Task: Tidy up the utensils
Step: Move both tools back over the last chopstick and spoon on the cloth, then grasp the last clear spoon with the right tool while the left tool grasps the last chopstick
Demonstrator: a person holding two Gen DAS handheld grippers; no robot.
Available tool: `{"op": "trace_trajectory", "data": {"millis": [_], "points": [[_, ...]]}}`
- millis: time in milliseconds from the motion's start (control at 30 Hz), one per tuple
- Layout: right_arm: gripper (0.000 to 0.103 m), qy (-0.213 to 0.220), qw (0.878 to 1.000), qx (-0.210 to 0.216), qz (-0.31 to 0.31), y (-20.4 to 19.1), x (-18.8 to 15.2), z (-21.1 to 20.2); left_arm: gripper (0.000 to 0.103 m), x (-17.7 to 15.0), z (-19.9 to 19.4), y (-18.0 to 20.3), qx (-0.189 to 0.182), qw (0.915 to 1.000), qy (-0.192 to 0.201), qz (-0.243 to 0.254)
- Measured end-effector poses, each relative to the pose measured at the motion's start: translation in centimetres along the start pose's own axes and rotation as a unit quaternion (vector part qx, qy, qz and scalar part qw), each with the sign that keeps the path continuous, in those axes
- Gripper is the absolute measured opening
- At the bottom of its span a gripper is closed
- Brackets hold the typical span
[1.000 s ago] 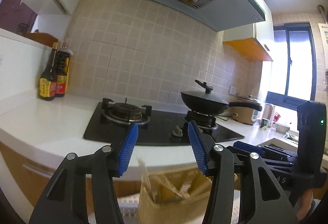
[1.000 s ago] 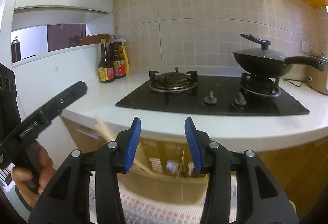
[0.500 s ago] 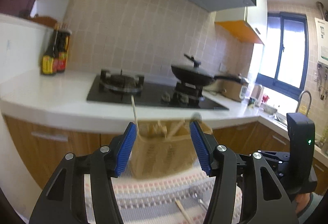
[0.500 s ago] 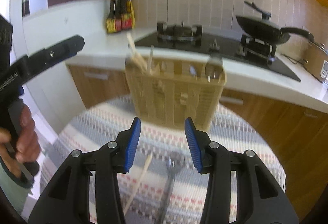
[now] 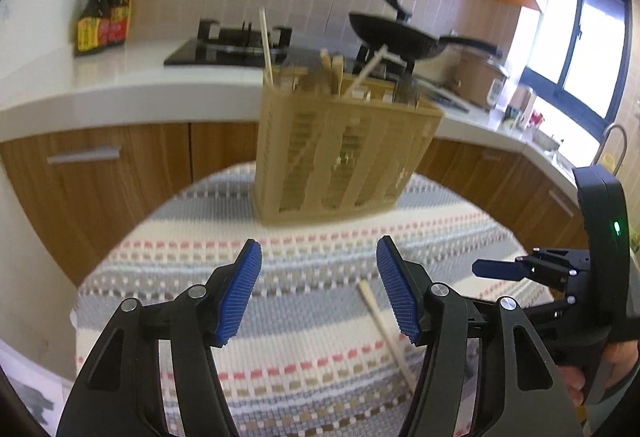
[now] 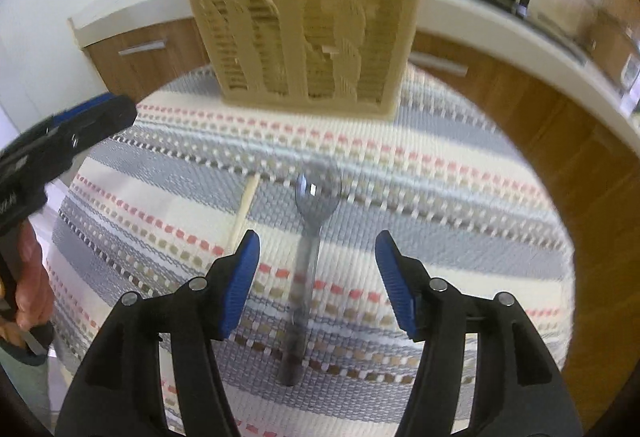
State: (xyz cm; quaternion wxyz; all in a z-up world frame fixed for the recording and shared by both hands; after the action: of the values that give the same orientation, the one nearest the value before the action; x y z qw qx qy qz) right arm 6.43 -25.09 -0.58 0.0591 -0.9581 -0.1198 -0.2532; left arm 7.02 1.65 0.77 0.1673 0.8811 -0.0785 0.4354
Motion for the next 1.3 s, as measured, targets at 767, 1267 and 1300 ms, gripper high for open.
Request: {"op": "trace_trajectory", "data": {"millis": [767,1267,1300], "points": [[0.012,-0.028,0.999,-0.022,0.005,-1.4,1.6,5.8,0.064,-2.7,3.5,0.1,0.033,0.9941,-0.101,0.018],[0.01,-0.01,0.999,0.029,0.033,1.9,-1.5,2.3,0.062,-3.0,7.5,3.0,-0.023,0.983,-0.182,0.008],[0.01,-0.012,0.999,0.03,0.036,2.3,-1.5,2.2,0.063,-3.0,7.9,3.7,-0.015,0.9823,-0.186,0.017]]}}
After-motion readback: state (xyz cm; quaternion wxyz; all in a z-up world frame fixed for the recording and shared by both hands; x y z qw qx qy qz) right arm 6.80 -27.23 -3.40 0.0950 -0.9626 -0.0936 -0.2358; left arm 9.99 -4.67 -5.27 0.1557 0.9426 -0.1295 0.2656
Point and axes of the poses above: each gripper's, at about its wrist camera, not at the fingertips, and z roughly the way its jaws point, y to its right, x to its top, the point moved 1 cm from there along z, roughly the way its jaws point
